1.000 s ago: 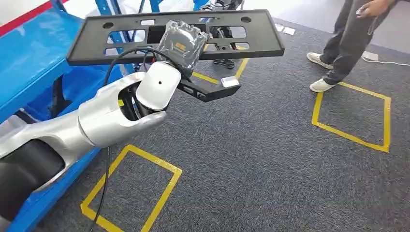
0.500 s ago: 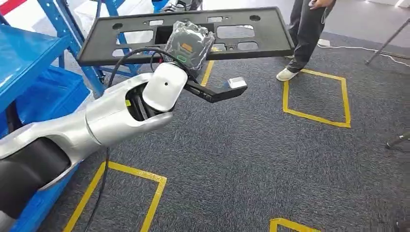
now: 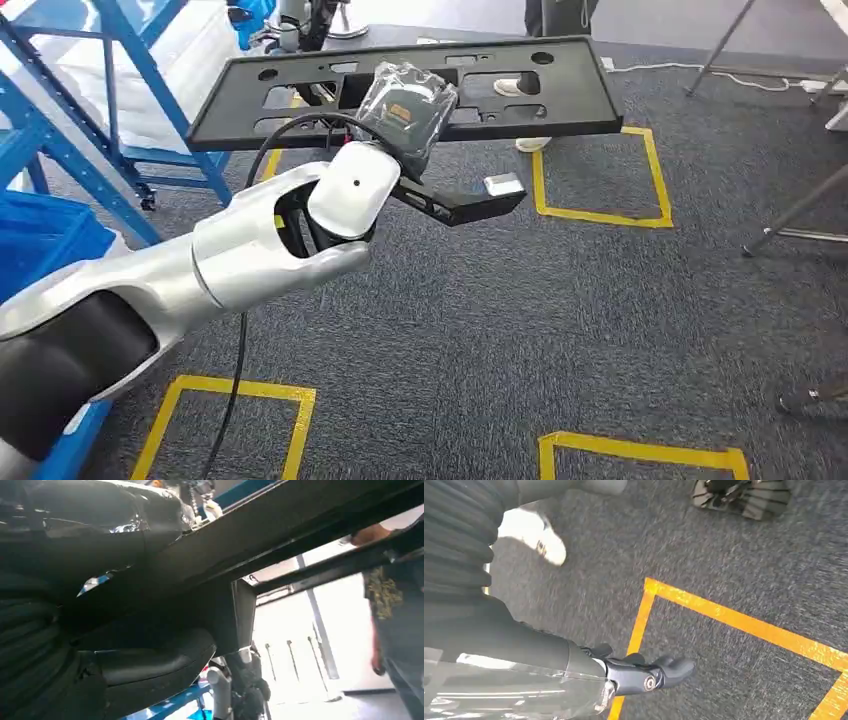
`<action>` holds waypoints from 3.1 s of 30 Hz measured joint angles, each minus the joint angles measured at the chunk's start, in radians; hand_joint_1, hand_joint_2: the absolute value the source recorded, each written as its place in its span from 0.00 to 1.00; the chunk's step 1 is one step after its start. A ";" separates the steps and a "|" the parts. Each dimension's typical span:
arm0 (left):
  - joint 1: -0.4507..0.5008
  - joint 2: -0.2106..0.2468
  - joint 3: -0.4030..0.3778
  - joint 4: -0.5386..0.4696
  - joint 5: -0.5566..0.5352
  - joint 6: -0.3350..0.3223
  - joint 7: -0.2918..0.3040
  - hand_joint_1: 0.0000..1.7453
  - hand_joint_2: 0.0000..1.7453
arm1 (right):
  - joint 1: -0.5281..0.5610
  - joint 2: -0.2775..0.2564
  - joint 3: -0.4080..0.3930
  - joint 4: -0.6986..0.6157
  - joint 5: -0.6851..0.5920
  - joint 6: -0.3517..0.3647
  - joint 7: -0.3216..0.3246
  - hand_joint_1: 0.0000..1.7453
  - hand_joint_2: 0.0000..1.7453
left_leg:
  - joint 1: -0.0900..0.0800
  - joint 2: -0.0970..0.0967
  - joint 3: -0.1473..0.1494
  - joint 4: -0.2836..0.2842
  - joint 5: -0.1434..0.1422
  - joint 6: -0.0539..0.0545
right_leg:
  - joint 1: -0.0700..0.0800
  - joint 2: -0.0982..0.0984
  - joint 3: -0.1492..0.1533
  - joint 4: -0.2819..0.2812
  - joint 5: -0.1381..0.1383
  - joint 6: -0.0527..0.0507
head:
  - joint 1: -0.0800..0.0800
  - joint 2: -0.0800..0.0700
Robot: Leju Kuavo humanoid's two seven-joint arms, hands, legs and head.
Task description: Take the parts from the cabinet and place them on the table.
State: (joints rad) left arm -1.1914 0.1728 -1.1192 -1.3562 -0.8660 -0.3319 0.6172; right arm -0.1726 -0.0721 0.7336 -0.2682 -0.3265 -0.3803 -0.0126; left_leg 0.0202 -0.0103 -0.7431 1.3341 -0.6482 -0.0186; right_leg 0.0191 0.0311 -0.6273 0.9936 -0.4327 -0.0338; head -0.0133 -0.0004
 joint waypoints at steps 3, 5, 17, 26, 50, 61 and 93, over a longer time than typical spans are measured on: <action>-0.003 -0.010 -0.003 0.010 0.003 0.018 -0.003 1.00 1.00 | 0.004 0.002 -0.001 0.001 -0.007 -0.001 0.000 0.00 1.00 | 0.003 -0.010 0.039 -0.150 0.140 -0.003 | -0.010 0.045 0.003 0.022 -0.019 0.013 | -0.010 0.000; -0.008 -0.016 -0.008 0.022 0.013 0.033 -0.011 1.00 1.00 | 0.001 0.001 -0.003 0.002 -0.009 -0.002 0.000 0.00 1.00 | 0.014 -0.102 0.078 -0.234 0.162 -0.007 | -0.015 0.067 -0.008 0.045 -0.038 0.028 | -0.015 0.000; -0.042 -0.075 -0.048 0.083 0.003 0.096 -0.088 1.00 1.00 | 0.006 0.005 -0.012 0.003 -0.018 -0.006 0.010 0.00 1.00 | -0.007 0.068 0.140 -0.278 0.132 0.031 | -0.028 -0.029 -0.170 0.283 -0.081 0.069 | 0.019 0.000; -0.064 -0.098 -0.051 0.110 0.003 0.104 -0.103 1.00 1.00 | 0.004 -0.001 -0.012 0.005 -0.017 -0.005 0.010 0.00 1.00 | -0.003 0.049 0.178 -0.272 0.084 -0.003 | -0.003 -0.057 -0.018 0.005 0.009 0.020 | 0.018 0.000; -0.081 -0.108 -0.083 0.151 0.011 0.114 -0.126 1.00 1.00 | 0.000 0.009 -0.019 0.006 -0.024 0.001 0.000 0.00 1.00 | 0.008 0.100 0.152 -0.290 0.133 0.015 | -0.035 -0.072 -0.067 0.061 0.044 0.073 | 0.025 0.000; -0.091 -0.120 -0.085 0.167 0.014 0.128 -0.137 1.00 1.00 | -0.018 0.005 -0.019 0.007 -0.029 0.003 0.001 0.00 1.00 | 0.001 0.001 0.002 -0.001 0.005 -0.011 | -0.019 -0.009 -0.009 0.011 -0.002 0.013 | -0.006 0.000; -0.100 -0.128 -0.088 0.194 0.017 0.140 -0.145 1.00 1.00 | -0.019 0.010 -0.018 0.007 -0.031 0.002 0.001 0.00 1.00 | 0.001 0.006 0.000 -0.035 0.053 -0.012 | -0.016 0.006 -0.002 0.009 -0.009 0.010 | -0.005 0.000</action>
State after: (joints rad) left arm -1.2914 0.0446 -1.2070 -1.1620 -0.8488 -0.1919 0.4726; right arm -0.1916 -0.0626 0.7153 -0.2609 -0.3574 -0.3784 -0.0114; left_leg 0.0209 -0.0042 -0.7434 1.2990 -0.5955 -0.0302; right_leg 0.0033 0.0374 -0.6290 1.0027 -0.4414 -0.0236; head -0.0179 -0.0004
